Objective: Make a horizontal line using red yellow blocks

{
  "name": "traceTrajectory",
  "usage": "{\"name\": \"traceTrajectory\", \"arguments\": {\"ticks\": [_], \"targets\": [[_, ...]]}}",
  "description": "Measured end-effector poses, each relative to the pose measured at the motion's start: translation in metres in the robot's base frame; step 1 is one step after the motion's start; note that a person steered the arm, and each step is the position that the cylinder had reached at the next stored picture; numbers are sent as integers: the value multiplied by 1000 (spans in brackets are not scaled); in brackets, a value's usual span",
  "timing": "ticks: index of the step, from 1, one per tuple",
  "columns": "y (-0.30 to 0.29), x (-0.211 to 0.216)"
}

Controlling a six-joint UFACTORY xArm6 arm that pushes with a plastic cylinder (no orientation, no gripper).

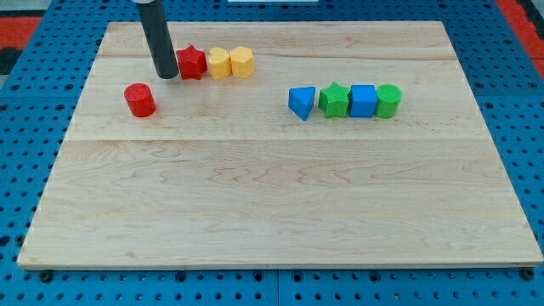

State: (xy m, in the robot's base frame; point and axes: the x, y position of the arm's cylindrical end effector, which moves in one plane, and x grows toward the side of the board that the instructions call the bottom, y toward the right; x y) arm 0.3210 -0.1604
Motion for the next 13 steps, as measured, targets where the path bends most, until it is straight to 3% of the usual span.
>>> {"name": "traceTrajectory", "arguments": {"ticks": [3,4,7,9,13], "targets": [[54,56],[47,79],[-47,100],[-50,98],[-22,53]]}}
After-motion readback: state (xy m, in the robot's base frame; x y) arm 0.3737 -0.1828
